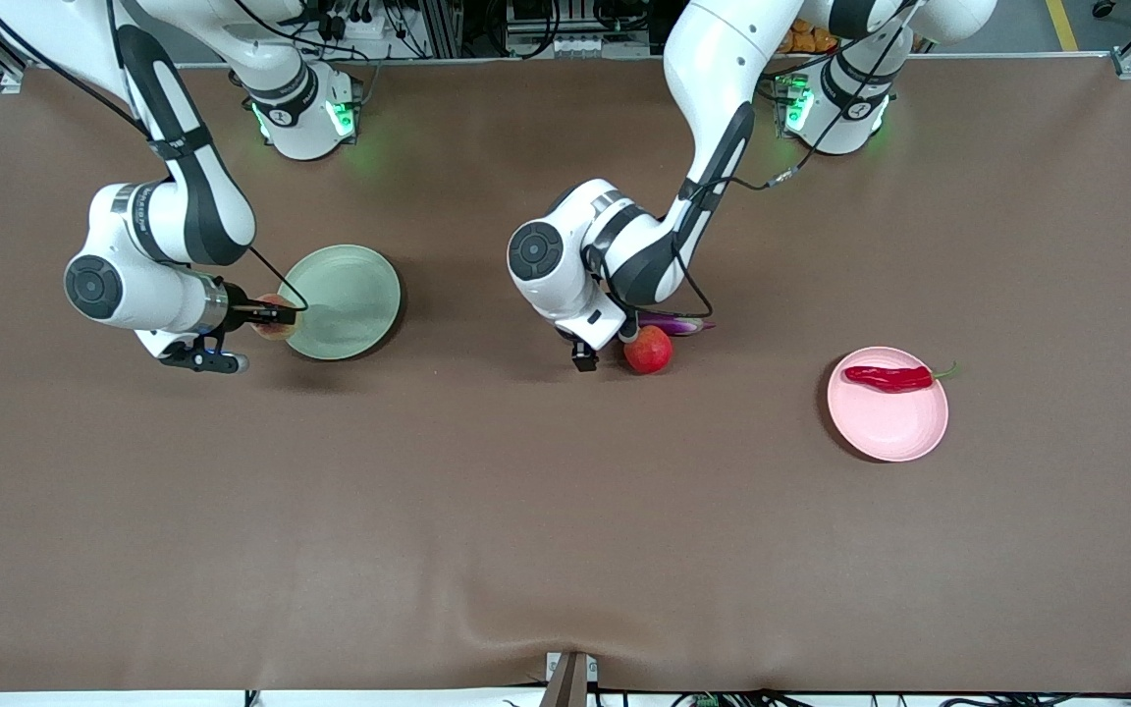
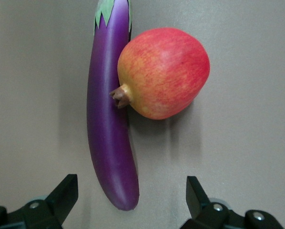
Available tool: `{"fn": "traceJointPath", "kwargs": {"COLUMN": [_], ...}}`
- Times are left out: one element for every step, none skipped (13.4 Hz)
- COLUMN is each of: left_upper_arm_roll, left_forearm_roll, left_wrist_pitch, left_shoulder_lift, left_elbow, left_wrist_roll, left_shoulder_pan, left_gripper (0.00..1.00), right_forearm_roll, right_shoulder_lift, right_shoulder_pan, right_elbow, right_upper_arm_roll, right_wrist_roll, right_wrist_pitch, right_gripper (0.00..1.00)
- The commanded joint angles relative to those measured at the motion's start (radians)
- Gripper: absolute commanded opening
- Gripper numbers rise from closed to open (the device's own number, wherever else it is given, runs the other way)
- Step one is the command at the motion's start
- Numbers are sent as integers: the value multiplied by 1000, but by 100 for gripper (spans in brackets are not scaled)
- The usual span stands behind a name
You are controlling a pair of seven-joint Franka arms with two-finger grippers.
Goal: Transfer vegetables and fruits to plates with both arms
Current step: 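Release the peach on the green plate while the left gripper grasps the eggplant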
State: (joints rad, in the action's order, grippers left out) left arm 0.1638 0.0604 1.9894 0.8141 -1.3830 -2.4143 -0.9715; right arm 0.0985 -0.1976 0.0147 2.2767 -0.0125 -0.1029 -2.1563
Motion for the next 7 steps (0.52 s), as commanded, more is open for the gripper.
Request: {"fn": "traceJointPath", "kwargs": {"left_upper_arm_roll": [0, -13, -17, -20, -30, -35, -35], "left_forearm_roll": [13, 9, 9, 9, 6, 6, 6], "left_wrist_pitch": [2, 2, -3, -4, -11, -17, -18], "left_shoulder_lift": [10, 10, 17, 25, 31, 33, 36], "left_elbow": [7, 6, -1, -8, -8, -13, -14], "left_wrist_roll": [-2, -2, 1, 3, 4, 6, 6], "left_shoulder_pan": [-4, -4, -4, -4, -4, -4, -4], "left_gripper": [100, 100, 100, 100, 100, 100, 100], "right_forearm_roll": [22, 42, 44, 46, 62, 79, 85], "right_shoulder_lift": [9, 12, 17, 18, 20, 18, 15], "right_shoulder_pan": [-16, -15, -13, -13, -12, -10, -9], "right_elbow": [27, 39, 55, 69, 78, 81, 81], "right_upper_arm_roll": [-21, -21, -21, -23, -23, -23, -23], "right_wrist_roll": [3, 3, 3, 3, 3, 3, 3], "right_wrist_pitch": [-8, -4, -4, -5, -5, -4, -4], "right_gripper": [37, 37, 37, 37, 37, 40, 76]}}
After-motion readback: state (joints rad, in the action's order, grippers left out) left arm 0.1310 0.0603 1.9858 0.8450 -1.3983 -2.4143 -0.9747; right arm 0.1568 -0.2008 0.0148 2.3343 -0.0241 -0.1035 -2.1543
